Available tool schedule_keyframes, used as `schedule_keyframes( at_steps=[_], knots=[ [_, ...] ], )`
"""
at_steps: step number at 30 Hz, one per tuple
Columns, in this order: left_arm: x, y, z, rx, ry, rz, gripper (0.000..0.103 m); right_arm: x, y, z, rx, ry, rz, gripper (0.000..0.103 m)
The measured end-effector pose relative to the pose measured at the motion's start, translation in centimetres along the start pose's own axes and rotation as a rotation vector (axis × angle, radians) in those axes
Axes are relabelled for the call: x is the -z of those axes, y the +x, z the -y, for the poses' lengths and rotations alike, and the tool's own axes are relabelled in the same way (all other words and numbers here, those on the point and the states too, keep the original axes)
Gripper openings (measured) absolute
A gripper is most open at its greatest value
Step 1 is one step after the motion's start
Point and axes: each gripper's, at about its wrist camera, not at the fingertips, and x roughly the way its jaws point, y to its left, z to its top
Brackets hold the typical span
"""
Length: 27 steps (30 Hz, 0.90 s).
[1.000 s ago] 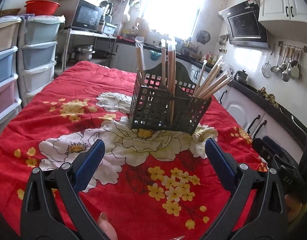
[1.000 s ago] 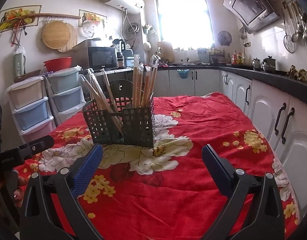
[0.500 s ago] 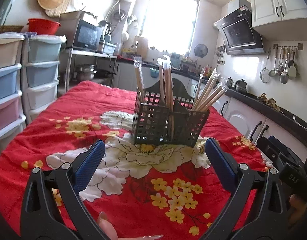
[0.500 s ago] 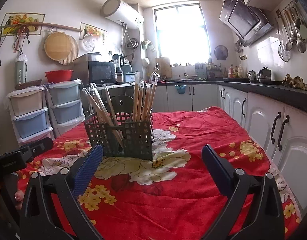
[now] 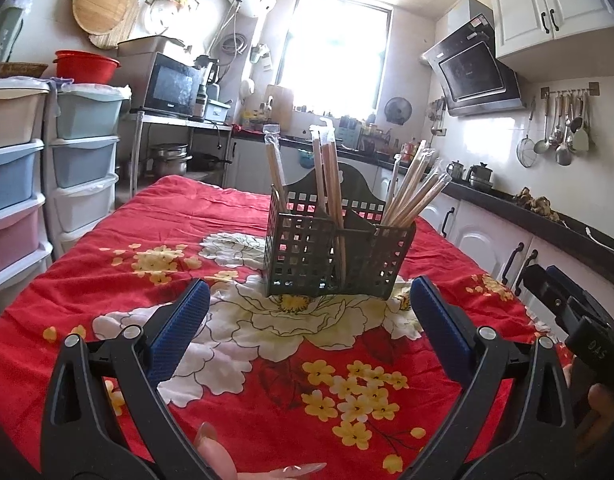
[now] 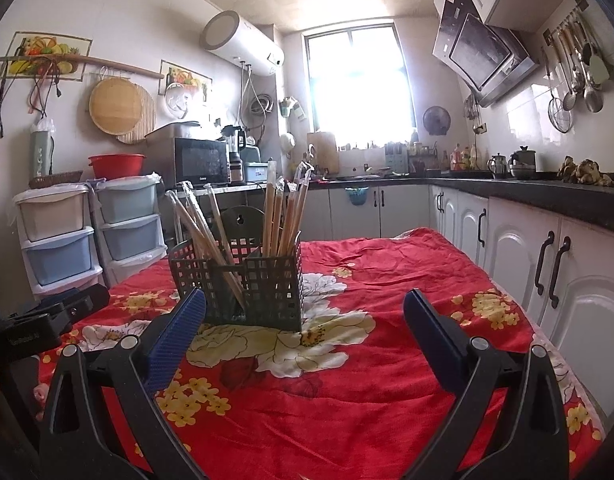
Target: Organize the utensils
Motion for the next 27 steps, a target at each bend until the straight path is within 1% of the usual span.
schedule_keyframes(
  at_steps=[9,27],
  knots=[
    [-0.07,-0.26,-0.06,0.005,0.000,0.017,0.092,0.07,-0.35,-0.14,0.009,-0.001,0.017,0.097],
    [-0.08,-0.52,0.02,0.009,0.003,0.030,0.092,0.07,-0.43,-0.15,0.011,-0.001,0.019,0.097]
  ],
)
